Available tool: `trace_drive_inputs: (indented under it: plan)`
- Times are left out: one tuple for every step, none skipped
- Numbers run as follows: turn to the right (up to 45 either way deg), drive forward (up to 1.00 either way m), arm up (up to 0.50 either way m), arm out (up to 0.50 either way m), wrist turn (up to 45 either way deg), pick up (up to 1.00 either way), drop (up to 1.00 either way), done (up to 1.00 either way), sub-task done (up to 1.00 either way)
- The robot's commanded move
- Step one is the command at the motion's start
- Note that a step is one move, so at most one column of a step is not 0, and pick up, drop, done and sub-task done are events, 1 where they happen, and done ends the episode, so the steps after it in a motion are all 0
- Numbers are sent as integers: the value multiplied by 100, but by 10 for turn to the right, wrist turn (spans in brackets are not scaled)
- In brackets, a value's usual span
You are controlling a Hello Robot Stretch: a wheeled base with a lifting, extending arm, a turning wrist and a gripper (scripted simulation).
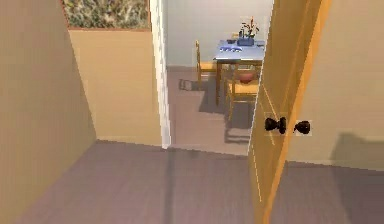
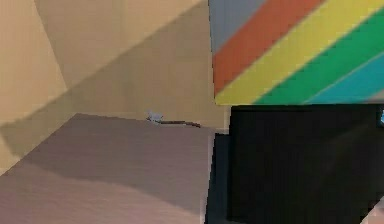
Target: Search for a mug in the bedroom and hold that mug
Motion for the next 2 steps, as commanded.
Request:
trace_drive_inputs:
  plan:
    - [0,70,0,0,0,0,0,0,0]
    - [180,0,0,0,0,0,0,0,0]
